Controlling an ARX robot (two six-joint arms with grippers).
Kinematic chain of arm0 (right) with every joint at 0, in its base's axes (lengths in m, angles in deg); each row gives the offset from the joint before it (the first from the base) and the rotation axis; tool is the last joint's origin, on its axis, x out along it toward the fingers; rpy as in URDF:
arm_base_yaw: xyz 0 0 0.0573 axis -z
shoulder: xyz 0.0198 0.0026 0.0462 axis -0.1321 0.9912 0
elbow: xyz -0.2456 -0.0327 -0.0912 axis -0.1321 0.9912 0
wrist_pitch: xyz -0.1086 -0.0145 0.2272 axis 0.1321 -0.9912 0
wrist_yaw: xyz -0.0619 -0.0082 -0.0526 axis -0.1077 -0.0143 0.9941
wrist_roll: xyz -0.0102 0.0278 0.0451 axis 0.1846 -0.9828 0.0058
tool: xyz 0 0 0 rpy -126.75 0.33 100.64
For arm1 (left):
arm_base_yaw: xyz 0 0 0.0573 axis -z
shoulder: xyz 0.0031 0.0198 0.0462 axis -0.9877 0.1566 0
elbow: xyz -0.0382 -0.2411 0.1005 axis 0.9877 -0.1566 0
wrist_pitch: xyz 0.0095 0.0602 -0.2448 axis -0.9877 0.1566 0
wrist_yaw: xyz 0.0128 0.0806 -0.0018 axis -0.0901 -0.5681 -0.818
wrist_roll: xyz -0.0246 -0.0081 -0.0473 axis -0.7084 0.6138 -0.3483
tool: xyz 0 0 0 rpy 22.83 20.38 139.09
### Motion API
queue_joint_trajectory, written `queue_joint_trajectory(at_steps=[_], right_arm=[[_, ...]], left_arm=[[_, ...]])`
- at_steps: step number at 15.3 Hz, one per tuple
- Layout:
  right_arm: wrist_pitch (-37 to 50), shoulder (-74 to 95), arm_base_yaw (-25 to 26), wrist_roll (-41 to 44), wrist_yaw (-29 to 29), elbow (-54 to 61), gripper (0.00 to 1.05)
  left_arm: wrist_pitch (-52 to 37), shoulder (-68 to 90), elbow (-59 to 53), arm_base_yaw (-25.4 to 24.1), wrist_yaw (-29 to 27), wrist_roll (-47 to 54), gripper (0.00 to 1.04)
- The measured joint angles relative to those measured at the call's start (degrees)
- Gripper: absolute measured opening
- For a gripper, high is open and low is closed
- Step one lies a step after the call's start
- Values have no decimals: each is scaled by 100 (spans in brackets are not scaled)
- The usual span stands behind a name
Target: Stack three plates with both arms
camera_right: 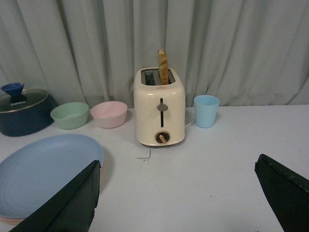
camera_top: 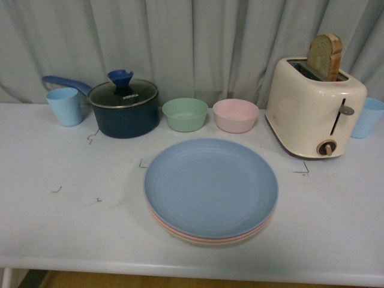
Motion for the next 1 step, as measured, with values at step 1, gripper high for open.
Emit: queue_joint_trajectory(at_steps=[1], right_arm=[[2,0,0,0,0,0,98]], left_arm=[[0,0,0,0,0,0,98]])
